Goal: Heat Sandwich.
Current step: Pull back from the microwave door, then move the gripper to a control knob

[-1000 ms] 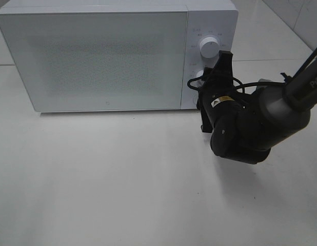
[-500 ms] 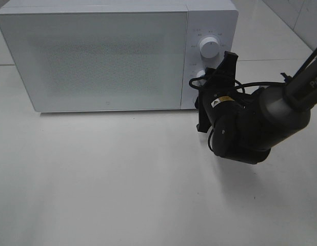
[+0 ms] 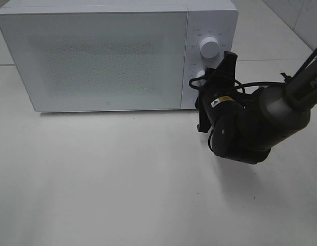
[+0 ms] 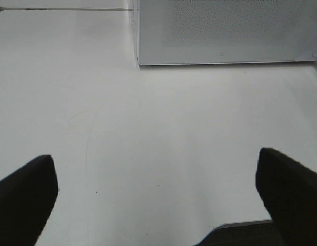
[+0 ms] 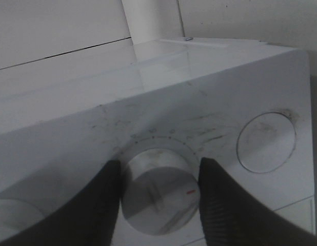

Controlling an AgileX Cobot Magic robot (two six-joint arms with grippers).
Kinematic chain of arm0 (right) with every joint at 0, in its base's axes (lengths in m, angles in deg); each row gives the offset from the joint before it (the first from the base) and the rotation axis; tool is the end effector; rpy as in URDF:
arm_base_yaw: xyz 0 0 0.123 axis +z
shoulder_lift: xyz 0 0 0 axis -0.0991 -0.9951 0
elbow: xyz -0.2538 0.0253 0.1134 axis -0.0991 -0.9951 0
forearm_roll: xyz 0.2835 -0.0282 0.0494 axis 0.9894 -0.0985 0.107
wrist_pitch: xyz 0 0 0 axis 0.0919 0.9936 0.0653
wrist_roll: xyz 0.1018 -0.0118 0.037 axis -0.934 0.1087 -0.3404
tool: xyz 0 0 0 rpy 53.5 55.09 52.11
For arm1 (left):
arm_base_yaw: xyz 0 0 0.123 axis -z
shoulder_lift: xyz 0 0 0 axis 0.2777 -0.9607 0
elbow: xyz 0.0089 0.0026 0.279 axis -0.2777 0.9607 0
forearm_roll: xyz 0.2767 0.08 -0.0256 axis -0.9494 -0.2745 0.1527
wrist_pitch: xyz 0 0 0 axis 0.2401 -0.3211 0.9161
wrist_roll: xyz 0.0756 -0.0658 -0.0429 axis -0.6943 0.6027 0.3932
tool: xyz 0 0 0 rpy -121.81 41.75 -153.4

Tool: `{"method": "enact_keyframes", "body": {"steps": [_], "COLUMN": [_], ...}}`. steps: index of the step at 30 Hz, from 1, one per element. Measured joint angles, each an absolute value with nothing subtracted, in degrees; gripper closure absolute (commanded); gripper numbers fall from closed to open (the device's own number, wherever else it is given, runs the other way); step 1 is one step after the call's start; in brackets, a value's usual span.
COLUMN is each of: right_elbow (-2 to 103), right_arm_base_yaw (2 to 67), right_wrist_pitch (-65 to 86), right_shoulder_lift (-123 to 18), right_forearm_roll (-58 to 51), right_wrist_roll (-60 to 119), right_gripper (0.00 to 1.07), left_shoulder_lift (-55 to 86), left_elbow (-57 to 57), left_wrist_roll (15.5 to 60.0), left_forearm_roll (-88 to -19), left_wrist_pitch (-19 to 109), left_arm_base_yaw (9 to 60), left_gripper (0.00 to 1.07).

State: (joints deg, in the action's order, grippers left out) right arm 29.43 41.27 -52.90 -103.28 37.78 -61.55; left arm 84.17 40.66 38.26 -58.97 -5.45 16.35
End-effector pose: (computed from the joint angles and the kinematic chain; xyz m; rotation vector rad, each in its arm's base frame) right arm 0.3487 0.1680 0.0737 1.4568 1.1443 1.2703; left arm 0.0462 -0.0152 0.2915 0.0728 2.0359 -0.1545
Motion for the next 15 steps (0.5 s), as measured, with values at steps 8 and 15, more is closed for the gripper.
{"method": "enact_keyframes", "body": {"steps": [8,15], "right_elbow": [29.37,29.31], "right_arm_base_yaw": [41.27,41.55], "right_wrist_pitch": [-52.9,-52.79], "right_shoulder_lift": [-103.28,-102.48], "right_forearm_roll": [38.06,36.97], "right_wrist_roll": [-60.0,-56.51], "right_gripper": [0.67,0.46], "left_shoulder_lift": [84.17,84.17], "left_elbow": [40.66,40.66], "left_wrist_roll": [38.26,38.26], "left_forearm_roll": [-58.97,-58.97], "left_wrist_pitch": [-5.45,-5.45], "left_arm_base_yaw": [16.35,16.35], "left_gripper": [0.09,0.09]}}
